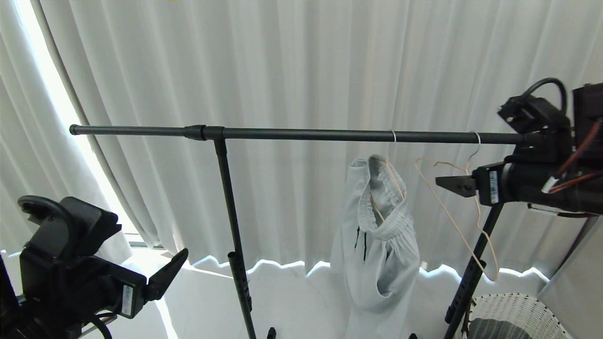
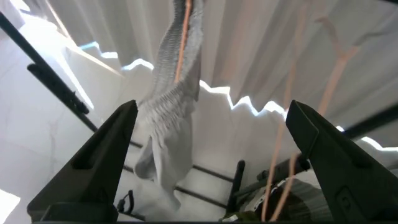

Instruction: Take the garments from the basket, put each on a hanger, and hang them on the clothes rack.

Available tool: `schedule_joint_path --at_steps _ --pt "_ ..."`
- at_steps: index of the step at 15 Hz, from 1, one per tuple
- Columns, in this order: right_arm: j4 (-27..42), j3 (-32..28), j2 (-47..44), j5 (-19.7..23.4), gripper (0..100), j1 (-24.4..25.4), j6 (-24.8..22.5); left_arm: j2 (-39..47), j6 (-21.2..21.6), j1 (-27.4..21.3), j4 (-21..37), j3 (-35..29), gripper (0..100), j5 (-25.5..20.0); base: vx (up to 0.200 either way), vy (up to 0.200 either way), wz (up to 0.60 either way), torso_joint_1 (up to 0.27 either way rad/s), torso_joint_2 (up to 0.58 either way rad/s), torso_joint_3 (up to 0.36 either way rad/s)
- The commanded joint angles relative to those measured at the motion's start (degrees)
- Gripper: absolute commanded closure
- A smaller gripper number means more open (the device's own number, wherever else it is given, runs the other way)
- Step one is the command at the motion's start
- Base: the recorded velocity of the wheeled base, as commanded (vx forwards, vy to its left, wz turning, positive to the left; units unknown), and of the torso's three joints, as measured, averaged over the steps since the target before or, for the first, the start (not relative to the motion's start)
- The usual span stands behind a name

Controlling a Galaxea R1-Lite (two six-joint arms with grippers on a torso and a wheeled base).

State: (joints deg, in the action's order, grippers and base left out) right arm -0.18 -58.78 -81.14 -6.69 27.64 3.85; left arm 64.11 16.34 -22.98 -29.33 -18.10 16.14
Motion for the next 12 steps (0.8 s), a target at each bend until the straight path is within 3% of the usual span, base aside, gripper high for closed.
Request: schedule_joint_path --at_steps 1,5,7,12 --pt "-3.07 7.81 11.71 -0.07 0 -3.2 -1.04 -2.15 0.01 2.68 0.06 0.09 0 0.03 -0.2 0.0 0.0 0.012 0.0 -0.002" --pt "-3.16 15.8 17.24 0.1 0 -12.87 -9.57 -3.29 -0.08 6.81 0.06 1.05 0 0.03 -0.2 0.0 0.0 0.001 0.0 0.005" --pt "-2.98 17.21 17.33 0.1 0 -16.12 -11.5 -4.43 -0.08 7.86 0.06 2.46 0 0.03 -0.2 0.0 0.0 0.005 0.0 0.002" --pt "-4.48 22.92 17.6 0.01 0 -26.85 -27.06 -9.09 0.01 13.84 0.06 6.59 0 0.03 -0.2 0.0 0.0 0.002 0.0 0.004"
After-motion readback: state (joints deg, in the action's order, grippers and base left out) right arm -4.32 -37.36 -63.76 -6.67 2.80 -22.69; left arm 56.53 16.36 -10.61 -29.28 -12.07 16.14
